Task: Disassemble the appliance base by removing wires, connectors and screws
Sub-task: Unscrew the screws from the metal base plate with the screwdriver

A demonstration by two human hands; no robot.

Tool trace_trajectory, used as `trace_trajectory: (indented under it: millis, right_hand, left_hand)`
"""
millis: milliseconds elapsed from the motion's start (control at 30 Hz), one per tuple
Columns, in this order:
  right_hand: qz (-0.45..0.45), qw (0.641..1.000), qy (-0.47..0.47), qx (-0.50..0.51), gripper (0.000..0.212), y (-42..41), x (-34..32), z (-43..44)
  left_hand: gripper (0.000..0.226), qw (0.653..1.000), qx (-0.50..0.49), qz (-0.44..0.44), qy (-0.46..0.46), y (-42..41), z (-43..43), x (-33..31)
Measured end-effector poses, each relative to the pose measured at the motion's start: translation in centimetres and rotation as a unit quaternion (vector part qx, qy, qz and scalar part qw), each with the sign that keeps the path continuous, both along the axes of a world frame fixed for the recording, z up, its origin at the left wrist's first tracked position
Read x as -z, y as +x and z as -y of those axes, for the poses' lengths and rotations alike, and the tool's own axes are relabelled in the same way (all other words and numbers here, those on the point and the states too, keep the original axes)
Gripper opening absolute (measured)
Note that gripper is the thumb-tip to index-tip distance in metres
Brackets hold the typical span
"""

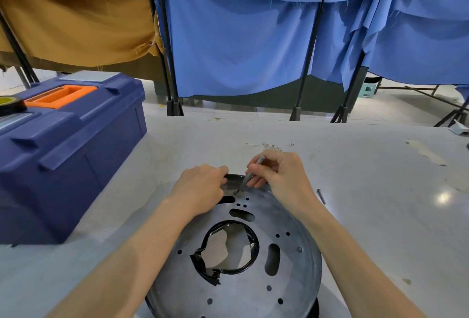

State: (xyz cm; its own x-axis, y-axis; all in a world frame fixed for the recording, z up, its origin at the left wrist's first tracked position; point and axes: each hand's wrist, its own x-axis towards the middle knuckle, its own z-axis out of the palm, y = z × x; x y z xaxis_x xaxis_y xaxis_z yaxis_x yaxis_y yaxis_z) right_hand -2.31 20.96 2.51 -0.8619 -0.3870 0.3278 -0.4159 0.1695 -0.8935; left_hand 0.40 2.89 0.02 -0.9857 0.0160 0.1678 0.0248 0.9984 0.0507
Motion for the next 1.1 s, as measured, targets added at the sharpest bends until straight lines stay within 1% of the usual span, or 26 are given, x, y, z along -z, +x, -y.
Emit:
trace_trajectory:
  millis: [433, 600, 767, 833, 900, 967, 1000, 1067, 1100]
  right_hand:
    - [0.000, 1.000, 0.022, -0.022, 0.016, -0.2, 0.2, 0.1]
    - [-0.033, 0.996, 0.075, -0.024, 0.011, -0.3, 0.0, 0.5]
    - [-0.077, 0.985, 0.148, -0.055, 0.006, -0.5, -1.1, 1.1]
    - [-0.082, 0.983, 0.157, -0.051, 0.008, -0.5, -1.1, 1.5]
    - [-0.077, 0.985, 0.146, -0.041, 0.013, -0.4, -0.9, 1.6]
    - [-0.066, 0.987, 0.141, -0.032, 0.018, -0.4, -0.8, 1.7]
    - [-0.063, 0.987, 0.142, -0.029, 0.021, -0.4, -0.7, 1.7]
    - [-0.066, 0.987, 0.147, -0.023, 0.030, -0.4, -0.6, 1.7]
    - [-0.071, 0.986, 0.148, -0.020, 0.035, -0.4, -0.5, 1.8]
  left_hand:
    - [0.010, 1.000, -0.004, -0.005, 0.006, 0.1, -0.2, 0.0]
    - [0.008, 0.999, -0.004, -0.003, 0.031, 0.3, -0.3, -0.3]
    - [0.018, 0.998, -0.001, 0.011, 0.057, 0.3, -0.1, -0.5]
    - [0.021, 0.997, 0.005, 0.012, 0.078, 0.3, 0.0, -0.6]
    - [0.024, 0.989, 0.028, -0.020, 0.141, 0.5, 0.0, -0.8]
    - [0.029, 0.972, 0.062, -0.086, 0.212, 0.6, -0.2, -1.3]
    - [0.028, 0.963, 0.081, -0.121, 0.228, 0.5, -0.4, -1.5]
    - [0.021, 0.955, 0.110, -0.177, 0.211, 0.4, -1.0, -2.0]
    - [0.022, 0.955, 0.116, -0.198, 0.186, 0.4, -1.3, -2.1]
